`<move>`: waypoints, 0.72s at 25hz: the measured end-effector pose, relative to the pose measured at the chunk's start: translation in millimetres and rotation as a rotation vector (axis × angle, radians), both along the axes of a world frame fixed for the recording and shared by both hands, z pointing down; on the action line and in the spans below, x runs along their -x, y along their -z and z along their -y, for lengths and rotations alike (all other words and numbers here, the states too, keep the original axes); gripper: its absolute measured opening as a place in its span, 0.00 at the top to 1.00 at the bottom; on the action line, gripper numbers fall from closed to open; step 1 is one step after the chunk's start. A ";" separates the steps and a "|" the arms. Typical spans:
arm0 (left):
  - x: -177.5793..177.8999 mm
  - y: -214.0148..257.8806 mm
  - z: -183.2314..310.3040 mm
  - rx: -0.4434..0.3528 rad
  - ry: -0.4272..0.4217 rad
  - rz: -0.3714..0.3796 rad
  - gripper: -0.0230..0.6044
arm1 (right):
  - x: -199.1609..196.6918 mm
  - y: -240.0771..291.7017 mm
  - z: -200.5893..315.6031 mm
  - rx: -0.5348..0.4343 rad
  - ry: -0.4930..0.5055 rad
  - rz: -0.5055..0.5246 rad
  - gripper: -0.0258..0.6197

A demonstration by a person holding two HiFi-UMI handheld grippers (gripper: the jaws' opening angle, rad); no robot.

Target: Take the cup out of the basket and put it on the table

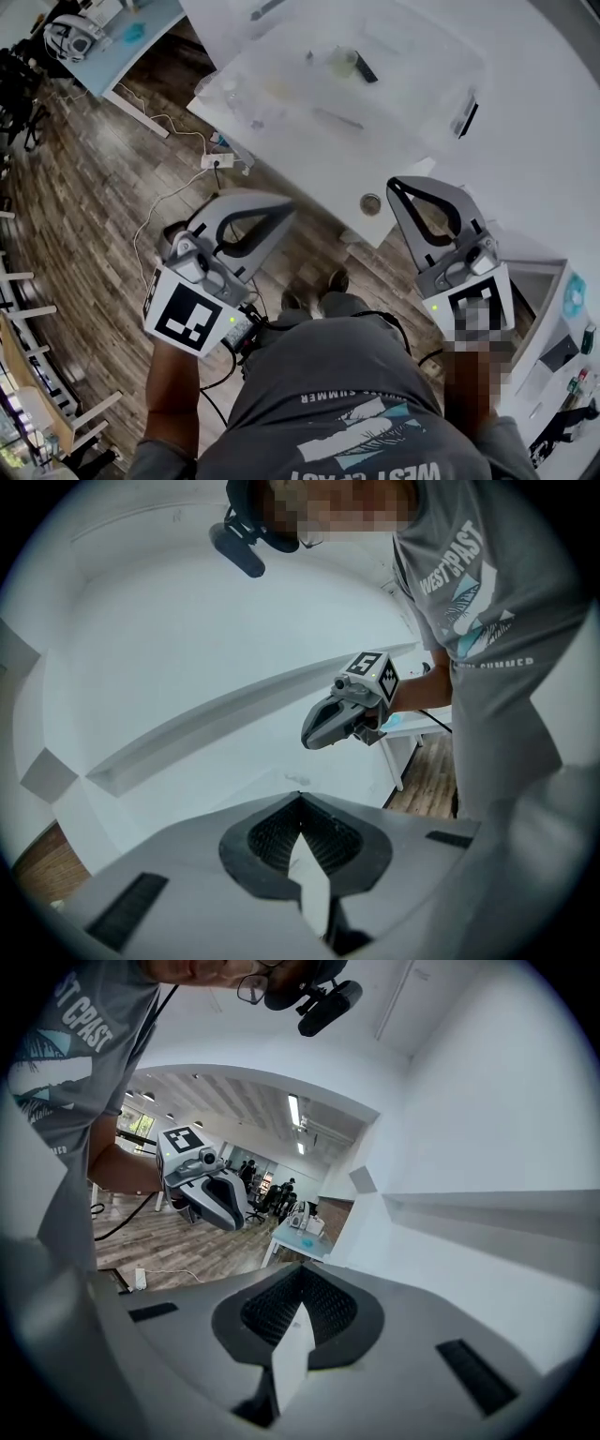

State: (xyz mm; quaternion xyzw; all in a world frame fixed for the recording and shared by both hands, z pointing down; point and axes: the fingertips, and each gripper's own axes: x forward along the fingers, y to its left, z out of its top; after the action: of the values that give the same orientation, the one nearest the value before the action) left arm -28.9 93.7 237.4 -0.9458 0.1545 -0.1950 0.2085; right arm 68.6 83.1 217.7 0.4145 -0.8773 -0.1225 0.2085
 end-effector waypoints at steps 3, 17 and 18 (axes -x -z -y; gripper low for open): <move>-20.6 -4.9 10.0 0.007 0.013 0.009 0.95 | -16.9 -3.2 13.0 0.004 0.021 0.011 0.94; -30.1 -3.3 69.3 0.017 0.004 0.005 0.95 | -25.0 -4.3 71.3 0.018 0.003 0.044 0.94; -27.6 -2.5 74.3 0.016 -0.005 0.004 0.95 | -22.3 -3.2 74.3 0.018 -0.004 0.045 0.94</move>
State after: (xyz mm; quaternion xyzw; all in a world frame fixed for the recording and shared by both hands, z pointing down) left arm -1.3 19.4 239.8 -0.9474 0.1501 -0.1977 0.2018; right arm 90.9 8.8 220.8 0.4169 -0.8820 -0.1047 0.1929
